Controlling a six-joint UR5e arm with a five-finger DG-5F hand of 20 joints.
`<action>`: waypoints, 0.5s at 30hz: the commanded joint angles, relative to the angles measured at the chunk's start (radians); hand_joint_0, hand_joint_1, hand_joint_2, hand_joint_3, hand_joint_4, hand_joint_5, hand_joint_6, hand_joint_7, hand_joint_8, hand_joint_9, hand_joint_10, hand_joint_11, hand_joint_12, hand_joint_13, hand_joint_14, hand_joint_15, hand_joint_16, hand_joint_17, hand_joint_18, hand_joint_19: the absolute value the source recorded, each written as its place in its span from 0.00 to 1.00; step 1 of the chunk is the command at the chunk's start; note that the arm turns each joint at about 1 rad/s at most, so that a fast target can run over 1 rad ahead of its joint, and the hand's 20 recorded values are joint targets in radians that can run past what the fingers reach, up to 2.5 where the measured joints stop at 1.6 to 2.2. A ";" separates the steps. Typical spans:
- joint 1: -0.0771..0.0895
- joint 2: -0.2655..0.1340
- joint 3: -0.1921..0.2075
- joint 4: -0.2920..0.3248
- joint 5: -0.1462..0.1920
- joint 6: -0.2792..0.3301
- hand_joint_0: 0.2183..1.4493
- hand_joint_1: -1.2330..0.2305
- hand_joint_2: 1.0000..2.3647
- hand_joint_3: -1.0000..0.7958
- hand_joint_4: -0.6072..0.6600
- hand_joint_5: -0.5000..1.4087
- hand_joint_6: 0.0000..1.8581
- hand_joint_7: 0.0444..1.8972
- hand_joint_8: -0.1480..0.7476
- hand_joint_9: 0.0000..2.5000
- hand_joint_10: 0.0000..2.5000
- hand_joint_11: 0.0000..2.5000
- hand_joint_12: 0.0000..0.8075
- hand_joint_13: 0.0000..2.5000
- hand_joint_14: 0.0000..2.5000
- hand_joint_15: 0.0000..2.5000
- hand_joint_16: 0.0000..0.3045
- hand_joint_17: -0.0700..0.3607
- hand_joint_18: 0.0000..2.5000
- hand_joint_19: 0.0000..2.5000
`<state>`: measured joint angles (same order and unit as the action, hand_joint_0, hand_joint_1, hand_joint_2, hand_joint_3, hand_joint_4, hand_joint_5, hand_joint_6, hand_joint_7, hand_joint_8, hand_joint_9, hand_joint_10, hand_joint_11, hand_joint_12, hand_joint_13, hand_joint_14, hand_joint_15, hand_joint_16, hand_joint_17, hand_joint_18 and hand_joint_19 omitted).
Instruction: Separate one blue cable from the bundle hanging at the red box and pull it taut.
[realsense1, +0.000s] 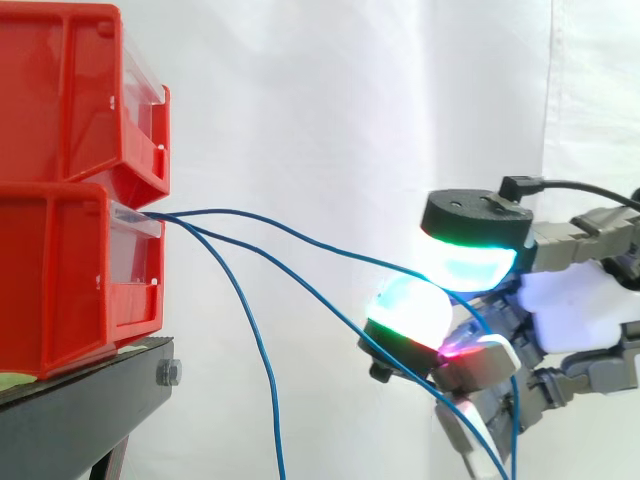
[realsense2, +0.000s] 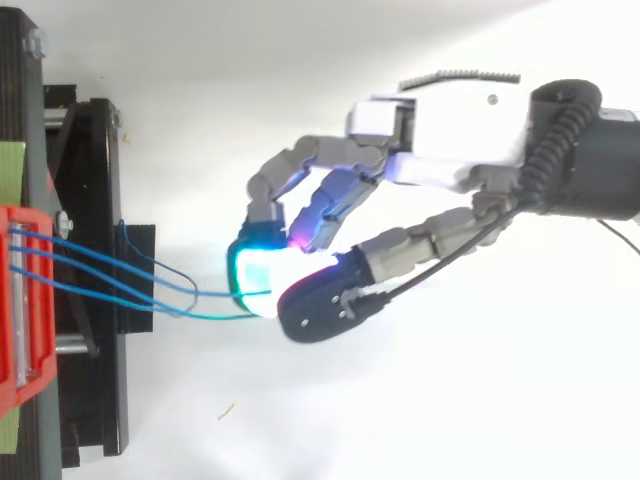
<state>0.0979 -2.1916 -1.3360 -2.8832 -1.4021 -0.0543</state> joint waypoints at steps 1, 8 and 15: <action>0.005 0.016 -0.038 0.030 0.037 0.001 0.34 0.32 0.01 0.46 0.50 0.16 0.49 0.55 0.58 0.33 0.10 0.55 0.51 0.32 0.01 0.30 0.17 0.44 0.29 0.16; 0.014 0.015 -0.040 0.036 0.038 0.002 0.34 0.32 0.01 0.46 0.50 0.16 0.49 0.56 0.58 0.34 0.09 0.55 0.51 0.31 0.01 0.29 0.17 0.44 0.29 0.16; 0.022 0.015 -0.040 0.044 0.038 -0.007 0.34 0.32 0.01 0.46 0.50 0.16 0.49 0.55 0.58 0.34 0.09 0.56 0.50 0.31 0.01 0.28 0.17 0.43 0.29 0.16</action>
<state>0.1165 -2.1768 -1.3757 -2.8423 -1.3630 -0.0565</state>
